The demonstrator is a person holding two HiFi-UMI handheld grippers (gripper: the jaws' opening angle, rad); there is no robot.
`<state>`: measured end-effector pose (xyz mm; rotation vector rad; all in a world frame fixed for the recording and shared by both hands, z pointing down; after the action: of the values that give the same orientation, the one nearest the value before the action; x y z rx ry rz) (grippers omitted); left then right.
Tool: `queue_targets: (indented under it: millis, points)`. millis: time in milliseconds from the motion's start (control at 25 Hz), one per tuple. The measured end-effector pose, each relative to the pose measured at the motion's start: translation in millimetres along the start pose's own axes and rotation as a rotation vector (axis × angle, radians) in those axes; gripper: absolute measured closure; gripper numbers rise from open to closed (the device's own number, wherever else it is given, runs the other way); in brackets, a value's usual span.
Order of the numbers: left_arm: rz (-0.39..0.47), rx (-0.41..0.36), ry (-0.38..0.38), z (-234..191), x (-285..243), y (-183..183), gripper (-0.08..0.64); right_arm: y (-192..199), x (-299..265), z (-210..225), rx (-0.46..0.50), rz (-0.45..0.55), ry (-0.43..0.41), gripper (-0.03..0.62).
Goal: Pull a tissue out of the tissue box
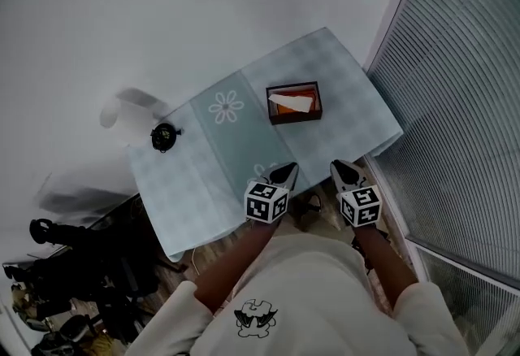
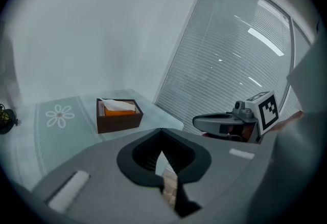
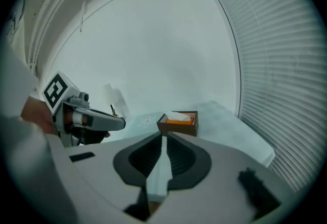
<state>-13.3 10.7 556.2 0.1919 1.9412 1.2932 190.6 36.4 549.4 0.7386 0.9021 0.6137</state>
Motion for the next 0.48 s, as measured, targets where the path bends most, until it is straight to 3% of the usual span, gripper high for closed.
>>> queue_targets:
  millis: [200, 480]
  points:
    - [-0.019, 0.031, -0.044, -21.0, -9.5, -10.8, 0.554, -11.9, -23.4, 6.8, -0.009, -0.026, -0.043, 0.552]
    - [-0.023, 0.049, -0.028, -44.9, -28.5, -26.3, 0.554, -31.5, -59.9, 1.2, 0.013, -0.065, -0.069, 0.531]
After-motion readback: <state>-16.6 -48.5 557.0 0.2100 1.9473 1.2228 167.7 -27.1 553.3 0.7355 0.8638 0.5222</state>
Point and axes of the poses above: the fingertips, and each gripper's own axes: x backward along the fingers, z to its right, y out of its underside, the point moved 9 cm from there along x, backward along the fingers, and after that the axes turned 14 degrees about -x, right-handed, at the moved point
